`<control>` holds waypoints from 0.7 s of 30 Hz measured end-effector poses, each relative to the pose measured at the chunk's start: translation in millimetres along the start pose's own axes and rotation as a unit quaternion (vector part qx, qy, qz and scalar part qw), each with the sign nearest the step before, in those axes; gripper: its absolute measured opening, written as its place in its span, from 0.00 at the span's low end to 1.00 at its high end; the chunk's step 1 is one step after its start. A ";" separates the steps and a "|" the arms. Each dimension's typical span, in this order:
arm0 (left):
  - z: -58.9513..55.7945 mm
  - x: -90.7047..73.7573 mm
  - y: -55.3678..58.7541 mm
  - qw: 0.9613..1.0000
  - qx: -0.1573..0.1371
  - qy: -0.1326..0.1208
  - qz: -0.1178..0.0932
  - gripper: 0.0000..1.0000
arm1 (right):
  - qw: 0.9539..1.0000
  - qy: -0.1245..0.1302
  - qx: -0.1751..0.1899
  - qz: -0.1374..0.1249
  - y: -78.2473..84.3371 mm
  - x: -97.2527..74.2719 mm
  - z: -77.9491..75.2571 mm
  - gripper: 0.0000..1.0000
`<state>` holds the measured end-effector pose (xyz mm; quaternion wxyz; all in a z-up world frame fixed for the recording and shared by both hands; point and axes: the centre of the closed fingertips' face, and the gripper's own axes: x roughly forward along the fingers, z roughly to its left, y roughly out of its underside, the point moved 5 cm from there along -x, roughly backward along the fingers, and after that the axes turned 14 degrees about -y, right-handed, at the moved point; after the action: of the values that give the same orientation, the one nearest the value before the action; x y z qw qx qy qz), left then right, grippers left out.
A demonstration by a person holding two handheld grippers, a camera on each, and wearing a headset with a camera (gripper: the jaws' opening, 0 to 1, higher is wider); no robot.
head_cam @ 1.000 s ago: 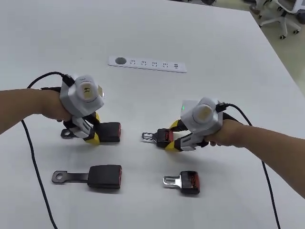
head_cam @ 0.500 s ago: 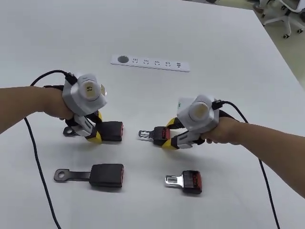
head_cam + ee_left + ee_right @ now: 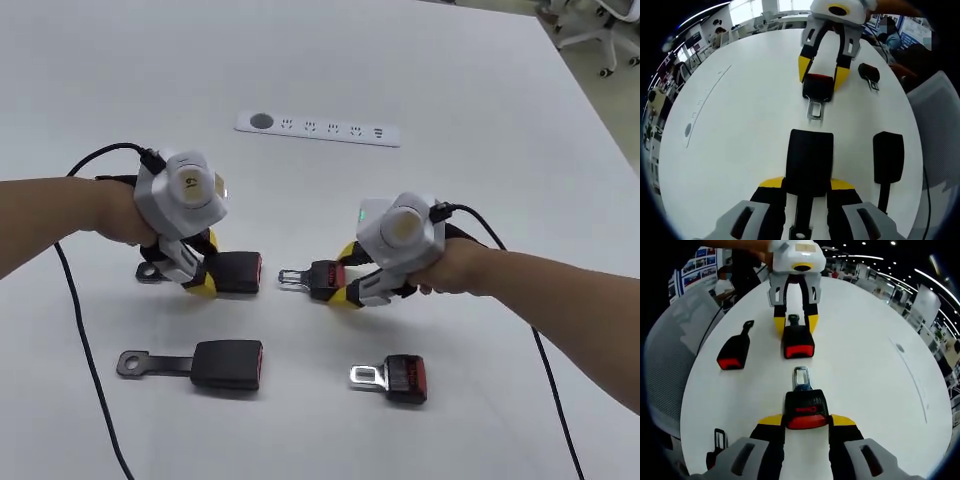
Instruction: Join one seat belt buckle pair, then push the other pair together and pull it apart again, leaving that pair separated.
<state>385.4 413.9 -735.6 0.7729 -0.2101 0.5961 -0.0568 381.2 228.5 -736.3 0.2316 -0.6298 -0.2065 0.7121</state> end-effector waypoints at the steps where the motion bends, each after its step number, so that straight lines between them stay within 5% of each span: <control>1: -0.1 -0.2 -0.2 1.000 0.001 0.000 0.000 0.32 | 1.000 0.000 0.000 0.000 -0.8 0.4 -0.3 0.30; 21: 0.3 1.0 0.5 1.000 -0.001 0.001 0.001 0.32 | 1.000 -0.004 -0.015 0.001 -16.0 15.3 -4.9 0.30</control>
<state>385.8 414.1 -736.7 0.7720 -0.2102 0.5973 -0.0554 385.6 250.5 -739.7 0.2208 -0.6301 -0.2178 0.7119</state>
